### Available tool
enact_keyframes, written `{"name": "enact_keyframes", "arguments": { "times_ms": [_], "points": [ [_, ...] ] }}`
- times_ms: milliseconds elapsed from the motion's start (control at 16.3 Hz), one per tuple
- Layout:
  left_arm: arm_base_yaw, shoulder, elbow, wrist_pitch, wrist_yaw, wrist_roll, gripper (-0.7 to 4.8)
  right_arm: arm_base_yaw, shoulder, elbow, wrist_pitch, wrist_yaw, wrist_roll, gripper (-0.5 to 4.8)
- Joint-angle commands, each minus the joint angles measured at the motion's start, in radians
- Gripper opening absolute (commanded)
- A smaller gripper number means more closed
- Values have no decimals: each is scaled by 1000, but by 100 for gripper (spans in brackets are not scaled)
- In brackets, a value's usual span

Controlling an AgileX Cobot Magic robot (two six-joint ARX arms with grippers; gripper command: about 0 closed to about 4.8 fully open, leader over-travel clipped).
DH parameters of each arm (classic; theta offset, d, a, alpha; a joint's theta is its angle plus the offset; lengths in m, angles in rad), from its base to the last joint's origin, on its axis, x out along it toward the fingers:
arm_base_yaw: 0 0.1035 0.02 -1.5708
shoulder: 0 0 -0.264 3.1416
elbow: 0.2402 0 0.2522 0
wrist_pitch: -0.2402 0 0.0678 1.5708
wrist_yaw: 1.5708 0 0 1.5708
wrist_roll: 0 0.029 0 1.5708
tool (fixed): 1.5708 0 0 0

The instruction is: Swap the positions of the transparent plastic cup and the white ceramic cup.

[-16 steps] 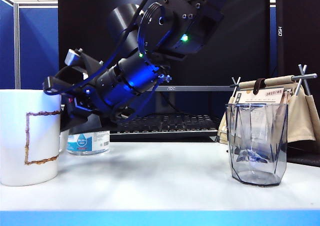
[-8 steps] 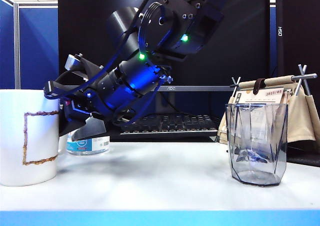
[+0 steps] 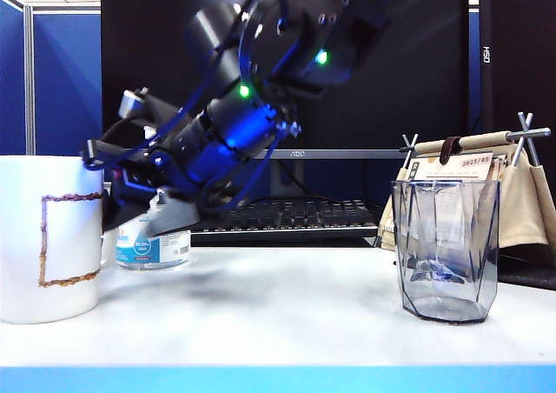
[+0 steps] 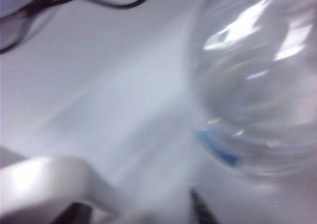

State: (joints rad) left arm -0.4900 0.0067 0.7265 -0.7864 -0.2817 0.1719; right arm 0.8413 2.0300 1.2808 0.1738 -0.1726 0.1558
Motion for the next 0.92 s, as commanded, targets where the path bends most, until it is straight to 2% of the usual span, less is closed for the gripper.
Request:
{"name": "enact_keyframes", "arguments": {
  "times_ms": [61, 307, 553, 614, 676, 860, 922],
  "points": [
    [0, -2, 58, 19, -19, 67, 84, -3, -37, 5, -38, 69, -61, 235],
    [0, -1, 168, 18, -41, 105, 84, -11, -60, 6, -43, 66, -59, 235],
    [0, -1, 172, -62, -59, 89, 84, -6, -60, 5, -121, 68, -59, 234],
    [0, -1, 172, -69, -63, 90, 84, -6, -60, 5, -152, 92, -58, 232],
    [0, -1, 172, -70, -81, 90, 84, -6, -67, 5, -198, 167, -58, 229],
    [0, -1, 172, -72, -81, 84, 84, -6, -112, 5, -222, 200, -60, 146],
    [0, -1, 172, -72, -80, 71, 84, -6, -150, 5, -222, 200, -64, 86]
  ]
}}
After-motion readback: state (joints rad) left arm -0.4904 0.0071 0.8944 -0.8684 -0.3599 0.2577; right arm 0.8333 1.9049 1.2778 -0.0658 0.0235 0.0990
